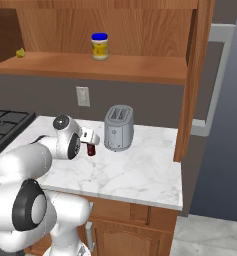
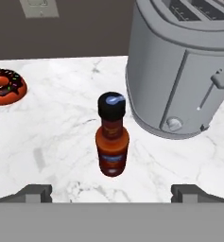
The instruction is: Pick the condiment bottle and mayonnaise from the counter and place them in the cabinet.
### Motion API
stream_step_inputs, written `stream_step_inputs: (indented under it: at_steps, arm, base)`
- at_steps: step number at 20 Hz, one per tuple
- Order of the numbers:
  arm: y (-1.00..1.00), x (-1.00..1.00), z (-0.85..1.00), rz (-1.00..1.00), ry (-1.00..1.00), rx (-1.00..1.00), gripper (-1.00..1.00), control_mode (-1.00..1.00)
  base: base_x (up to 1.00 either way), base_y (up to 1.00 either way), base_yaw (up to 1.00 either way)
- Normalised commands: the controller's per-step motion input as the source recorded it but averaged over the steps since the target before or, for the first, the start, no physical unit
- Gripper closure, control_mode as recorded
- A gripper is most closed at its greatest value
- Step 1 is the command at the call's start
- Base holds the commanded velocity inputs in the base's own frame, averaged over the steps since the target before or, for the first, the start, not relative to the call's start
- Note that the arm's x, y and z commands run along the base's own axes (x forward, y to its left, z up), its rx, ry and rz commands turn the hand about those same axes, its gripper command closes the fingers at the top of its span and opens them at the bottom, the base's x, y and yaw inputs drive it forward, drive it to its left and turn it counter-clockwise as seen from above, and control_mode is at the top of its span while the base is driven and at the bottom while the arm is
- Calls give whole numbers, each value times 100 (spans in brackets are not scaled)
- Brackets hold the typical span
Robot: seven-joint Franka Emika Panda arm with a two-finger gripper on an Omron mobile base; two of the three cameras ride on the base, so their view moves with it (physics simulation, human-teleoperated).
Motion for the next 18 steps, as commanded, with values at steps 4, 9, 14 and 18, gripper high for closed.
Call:
stream_step_inputs:
  at_steps: [4,9,14,18]
  arm:
    - [3,26,-10,0,0,-1,-100,-100]
    - [0,26,-13,0,0,-3,-100,-100]
    - [0,22,-11,0,0,-1,-100,-100]
    - [0,20,-13,0,0,0,-100,-100]
  base:
    - [0,0,0]
    - [0,0,0]
    - [0,0,0]
    - [0,0,0]
